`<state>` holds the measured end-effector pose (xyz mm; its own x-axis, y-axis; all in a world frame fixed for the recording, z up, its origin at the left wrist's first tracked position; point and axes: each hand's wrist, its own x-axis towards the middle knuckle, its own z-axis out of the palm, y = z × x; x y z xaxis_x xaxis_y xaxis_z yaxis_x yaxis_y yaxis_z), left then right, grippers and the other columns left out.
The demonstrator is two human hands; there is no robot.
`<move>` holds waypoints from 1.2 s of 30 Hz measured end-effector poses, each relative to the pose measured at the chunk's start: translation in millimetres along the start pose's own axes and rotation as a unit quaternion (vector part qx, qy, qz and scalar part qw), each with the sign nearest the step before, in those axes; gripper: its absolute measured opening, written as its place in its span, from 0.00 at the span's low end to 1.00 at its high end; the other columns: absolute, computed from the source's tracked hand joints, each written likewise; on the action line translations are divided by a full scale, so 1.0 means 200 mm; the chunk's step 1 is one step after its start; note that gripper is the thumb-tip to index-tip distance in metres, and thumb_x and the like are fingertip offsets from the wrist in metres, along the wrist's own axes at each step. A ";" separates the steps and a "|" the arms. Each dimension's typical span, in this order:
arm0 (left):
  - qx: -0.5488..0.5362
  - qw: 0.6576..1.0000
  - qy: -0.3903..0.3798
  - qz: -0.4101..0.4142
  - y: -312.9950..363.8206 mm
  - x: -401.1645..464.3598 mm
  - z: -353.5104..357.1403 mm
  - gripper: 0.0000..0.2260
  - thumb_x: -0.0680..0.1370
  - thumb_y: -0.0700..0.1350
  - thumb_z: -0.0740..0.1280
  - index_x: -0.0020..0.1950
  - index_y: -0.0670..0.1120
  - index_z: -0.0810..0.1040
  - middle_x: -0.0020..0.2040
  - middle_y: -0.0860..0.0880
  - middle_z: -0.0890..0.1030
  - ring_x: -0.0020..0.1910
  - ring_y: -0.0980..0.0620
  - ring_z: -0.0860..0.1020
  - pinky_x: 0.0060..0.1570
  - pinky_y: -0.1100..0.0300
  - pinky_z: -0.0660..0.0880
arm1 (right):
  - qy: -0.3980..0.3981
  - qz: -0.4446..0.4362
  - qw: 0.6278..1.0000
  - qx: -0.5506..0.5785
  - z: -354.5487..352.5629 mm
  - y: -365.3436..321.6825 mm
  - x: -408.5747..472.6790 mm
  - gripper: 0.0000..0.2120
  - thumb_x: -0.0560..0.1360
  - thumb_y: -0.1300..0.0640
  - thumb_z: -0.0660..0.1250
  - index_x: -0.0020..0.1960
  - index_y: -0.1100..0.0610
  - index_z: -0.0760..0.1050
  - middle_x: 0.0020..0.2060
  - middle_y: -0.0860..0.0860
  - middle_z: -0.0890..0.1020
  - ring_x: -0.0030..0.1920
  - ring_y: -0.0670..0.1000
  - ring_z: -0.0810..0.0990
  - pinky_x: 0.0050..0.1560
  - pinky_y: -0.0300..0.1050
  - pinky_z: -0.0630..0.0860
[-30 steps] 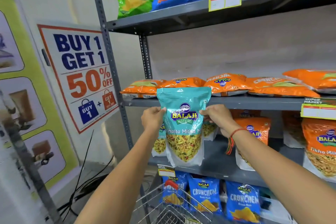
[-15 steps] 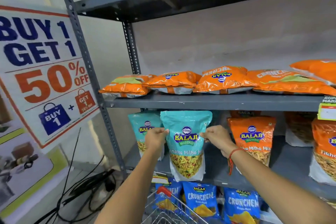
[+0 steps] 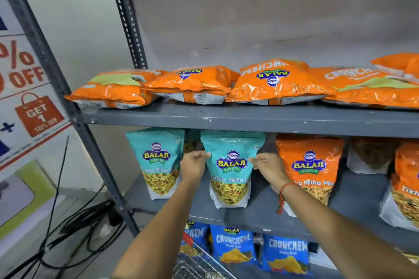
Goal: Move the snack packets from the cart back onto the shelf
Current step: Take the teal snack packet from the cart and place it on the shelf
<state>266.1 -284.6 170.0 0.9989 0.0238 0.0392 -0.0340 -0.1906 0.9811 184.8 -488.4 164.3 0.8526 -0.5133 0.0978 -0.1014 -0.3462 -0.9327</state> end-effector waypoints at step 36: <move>0.010 0.993 -0.108 -0.039 -0.58 -0.17 0.12 0.29 0.63 0.47 0.79 0.60 0.52 0.72 0.54 0.55 0.80 0.57 0.54 0.79 0.58 0.57 0.76 | -0.138 0.115 0.977 0.117 0.29 0.56 -0.15 0.40 0.65 0.62 0.76 0.71 0.48 0.60 0.63 0.46 0.73 0.65 0.46 0.71 0.59 0.38 0.72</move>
<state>236.8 -286.5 50.8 0.9819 -0.1712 -0.0806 0.0424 -0.2162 0.9754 177.4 -466.5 36.7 0.9298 -0.3147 -0.1911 -0.2142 -0.0404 -0.9759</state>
